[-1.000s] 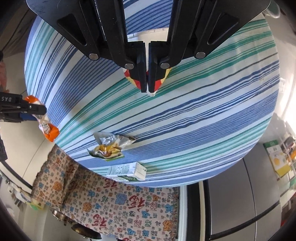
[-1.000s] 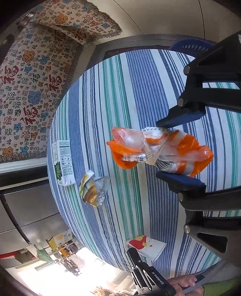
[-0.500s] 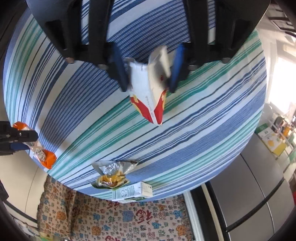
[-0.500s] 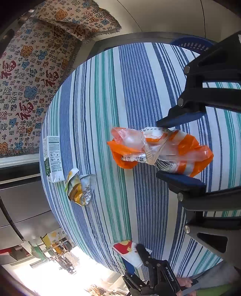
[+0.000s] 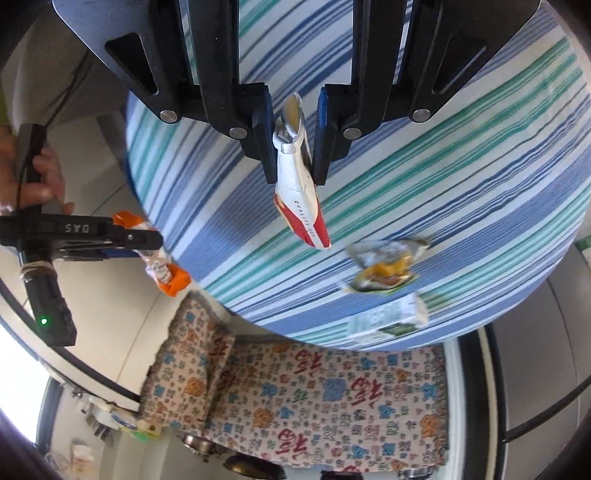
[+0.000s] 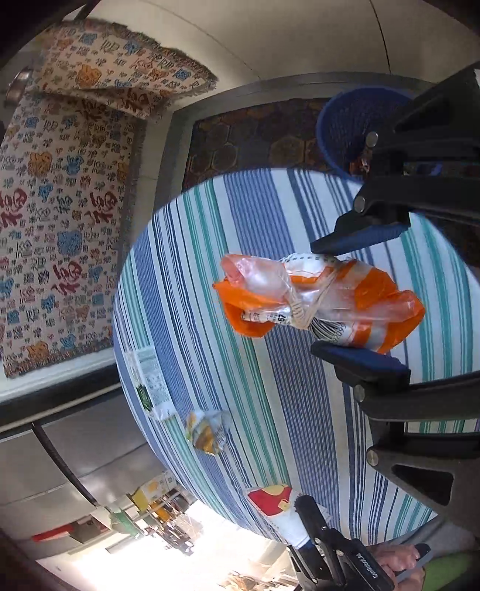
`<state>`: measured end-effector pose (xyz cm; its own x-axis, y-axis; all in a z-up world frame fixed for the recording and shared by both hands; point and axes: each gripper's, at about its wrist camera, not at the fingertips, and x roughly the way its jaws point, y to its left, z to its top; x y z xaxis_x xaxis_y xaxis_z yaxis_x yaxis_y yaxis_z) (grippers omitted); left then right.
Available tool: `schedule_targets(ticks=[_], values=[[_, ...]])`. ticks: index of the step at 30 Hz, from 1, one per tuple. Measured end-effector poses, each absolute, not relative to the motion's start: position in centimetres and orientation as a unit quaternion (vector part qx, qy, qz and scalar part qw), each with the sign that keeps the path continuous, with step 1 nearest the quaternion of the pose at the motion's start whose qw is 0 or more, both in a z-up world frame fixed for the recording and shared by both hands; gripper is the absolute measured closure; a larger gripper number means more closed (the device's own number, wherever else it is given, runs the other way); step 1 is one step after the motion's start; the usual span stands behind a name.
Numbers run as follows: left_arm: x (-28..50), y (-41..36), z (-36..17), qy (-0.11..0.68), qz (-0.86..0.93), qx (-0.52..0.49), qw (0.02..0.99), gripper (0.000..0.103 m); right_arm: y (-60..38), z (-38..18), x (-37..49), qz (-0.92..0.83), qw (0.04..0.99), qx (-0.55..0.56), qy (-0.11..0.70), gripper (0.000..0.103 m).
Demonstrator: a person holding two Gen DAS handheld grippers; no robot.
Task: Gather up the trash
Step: 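Drop the paper bag from the left tool into the basket while the right tool carries the wrapper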
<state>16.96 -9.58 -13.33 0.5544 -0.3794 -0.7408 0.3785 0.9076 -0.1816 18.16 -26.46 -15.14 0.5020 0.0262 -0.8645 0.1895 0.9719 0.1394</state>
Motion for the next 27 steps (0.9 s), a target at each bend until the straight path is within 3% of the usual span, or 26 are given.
schedule_targets(ticks=[14,27], values=[[18.7,-33.1,-14.5,0.436,-0.348,0.027,0.83,0.081,-44.2,-19.4,9.7,-0.181,0.826,0.169,0.506,0.055],[20.6,-41.1,-21.7,0.473,-0.354,0.038,0.806,0.073,-50.3,-25.9,7.4,-0.2,0.806,0.222,0.511,0.054]])
